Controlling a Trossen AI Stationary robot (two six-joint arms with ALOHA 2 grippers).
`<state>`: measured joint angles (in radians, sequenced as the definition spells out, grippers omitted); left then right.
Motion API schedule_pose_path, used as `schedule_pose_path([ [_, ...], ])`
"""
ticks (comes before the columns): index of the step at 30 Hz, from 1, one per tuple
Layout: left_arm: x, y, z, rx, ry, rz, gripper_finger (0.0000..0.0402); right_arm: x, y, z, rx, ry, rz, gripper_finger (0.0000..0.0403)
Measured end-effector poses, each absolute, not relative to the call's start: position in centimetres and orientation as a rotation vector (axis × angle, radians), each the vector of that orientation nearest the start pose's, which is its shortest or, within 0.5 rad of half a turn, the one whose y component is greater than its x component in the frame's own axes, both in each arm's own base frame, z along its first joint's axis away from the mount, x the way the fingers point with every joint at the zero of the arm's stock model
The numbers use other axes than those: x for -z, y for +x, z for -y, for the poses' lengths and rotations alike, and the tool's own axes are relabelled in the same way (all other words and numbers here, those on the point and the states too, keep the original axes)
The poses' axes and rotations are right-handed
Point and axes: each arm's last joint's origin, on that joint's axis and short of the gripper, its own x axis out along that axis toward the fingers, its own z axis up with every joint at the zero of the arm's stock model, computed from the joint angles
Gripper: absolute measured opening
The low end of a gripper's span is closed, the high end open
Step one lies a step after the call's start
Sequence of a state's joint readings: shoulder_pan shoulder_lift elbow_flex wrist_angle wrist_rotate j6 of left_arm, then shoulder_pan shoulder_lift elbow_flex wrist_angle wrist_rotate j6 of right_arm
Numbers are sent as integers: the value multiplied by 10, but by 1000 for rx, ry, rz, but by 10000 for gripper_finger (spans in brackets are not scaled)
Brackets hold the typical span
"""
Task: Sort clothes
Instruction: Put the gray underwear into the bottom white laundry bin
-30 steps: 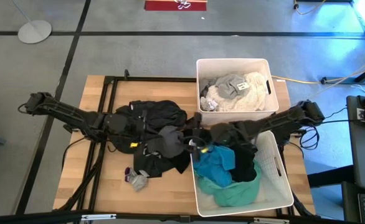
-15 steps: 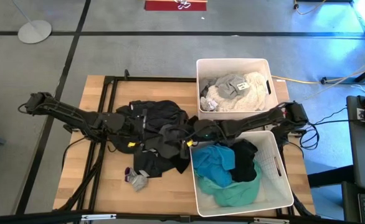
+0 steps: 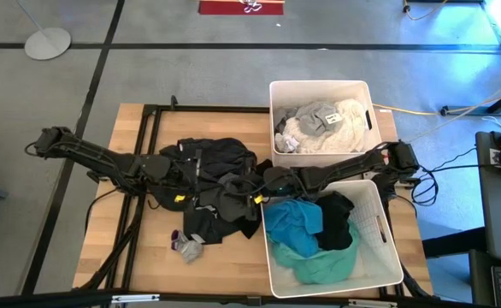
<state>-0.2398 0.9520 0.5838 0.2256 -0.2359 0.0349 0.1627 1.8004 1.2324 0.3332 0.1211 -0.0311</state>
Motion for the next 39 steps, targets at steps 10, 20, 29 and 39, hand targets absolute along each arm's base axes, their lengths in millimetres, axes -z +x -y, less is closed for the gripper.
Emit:
schedule_pose_path([
  [10,-275,207,43,16,83,-117,58,-258,408,-63,-20,-93,-223,43],
  [20,-278,181,37,20,133,-200,175,-297,389,-59,0,-161,-134,15],
  [29,-270,154,29,-39,83,-363,179,-350,354,-53,9,-222,-17,30],
  [39,-254,157,30,-59,36,-444,178,-412,293,-52,15,-153,-12,24],
])
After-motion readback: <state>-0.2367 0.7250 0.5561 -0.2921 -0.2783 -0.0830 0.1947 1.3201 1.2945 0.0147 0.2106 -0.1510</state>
